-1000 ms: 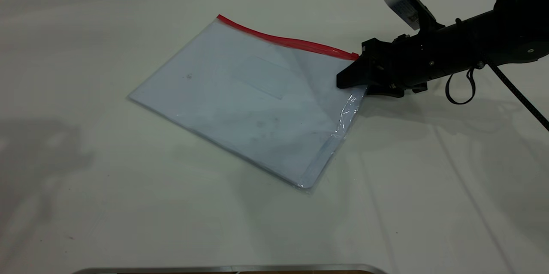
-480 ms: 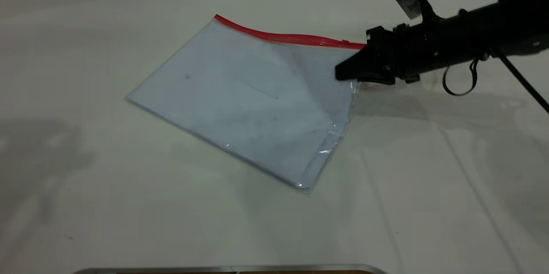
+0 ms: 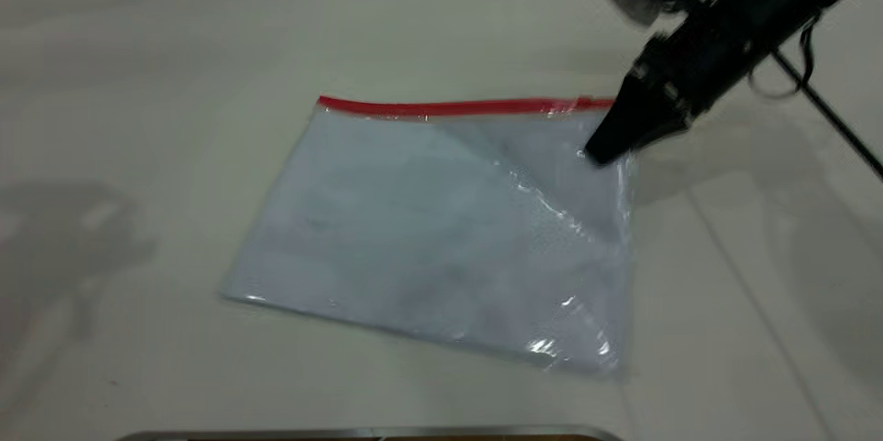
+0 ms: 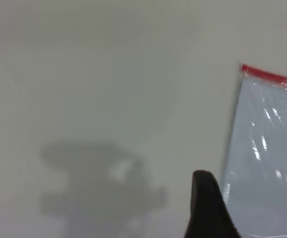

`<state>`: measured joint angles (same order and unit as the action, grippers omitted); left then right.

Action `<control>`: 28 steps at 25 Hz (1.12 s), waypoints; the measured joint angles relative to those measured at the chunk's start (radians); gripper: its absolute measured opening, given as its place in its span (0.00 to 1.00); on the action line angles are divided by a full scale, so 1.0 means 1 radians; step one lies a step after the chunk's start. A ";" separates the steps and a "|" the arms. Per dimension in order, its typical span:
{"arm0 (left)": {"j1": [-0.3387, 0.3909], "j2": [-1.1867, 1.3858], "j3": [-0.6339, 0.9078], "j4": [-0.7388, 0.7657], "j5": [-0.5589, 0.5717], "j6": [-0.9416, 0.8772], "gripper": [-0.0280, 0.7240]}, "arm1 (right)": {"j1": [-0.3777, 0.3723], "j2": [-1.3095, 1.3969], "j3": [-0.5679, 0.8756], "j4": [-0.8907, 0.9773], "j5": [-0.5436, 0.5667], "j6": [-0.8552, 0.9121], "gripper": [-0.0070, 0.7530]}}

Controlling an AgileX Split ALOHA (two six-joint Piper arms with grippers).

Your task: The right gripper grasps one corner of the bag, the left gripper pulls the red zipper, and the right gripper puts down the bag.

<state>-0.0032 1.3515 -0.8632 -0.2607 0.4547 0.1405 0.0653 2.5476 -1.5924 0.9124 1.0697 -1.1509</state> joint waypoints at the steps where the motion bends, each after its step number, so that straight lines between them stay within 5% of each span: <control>1: -0.004 0.006 0.000 -0.001 -0.004 0.000 0.72 | -0.007 -0.004 -0.034 0.005 0.000 0.015 0.05; 8: -0.106 0.107 -0.040 -0.003 -0.075 0.032 0.72 | 0.075 -0.012 -0.197 0.192 0.042 0.040 0.05; 13: -0.156 0.258 -0.175 -0.005 -0.066 0.115 0.72 | 0.170 -0.012 -0.197 0.157 0.075 0.035 0.05; 19: -0.165 0.460 -0.374 -0.070 0.019 0.348 0.72 | 0.174 -0.012 -0.197 0.075 0.086 0.032 0.05; 23: -0.165 0.559 -0.443 -0.270 0.048 0.615 0.72 | 0.168 -0.012 -0.198 0.060 0.088 0.025 0.05; 28: -0.165 0.684 -0.487 -0.692 0.139 1.061 0.72 | 0.168 -0.012 -0.198 0.073 0.092 0.024 0.05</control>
<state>-0.1682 2.0359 -1.3500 -0.9529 0.5940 1.2015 0.2328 2.5359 -1.7907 0.9854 1.1615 -1.1274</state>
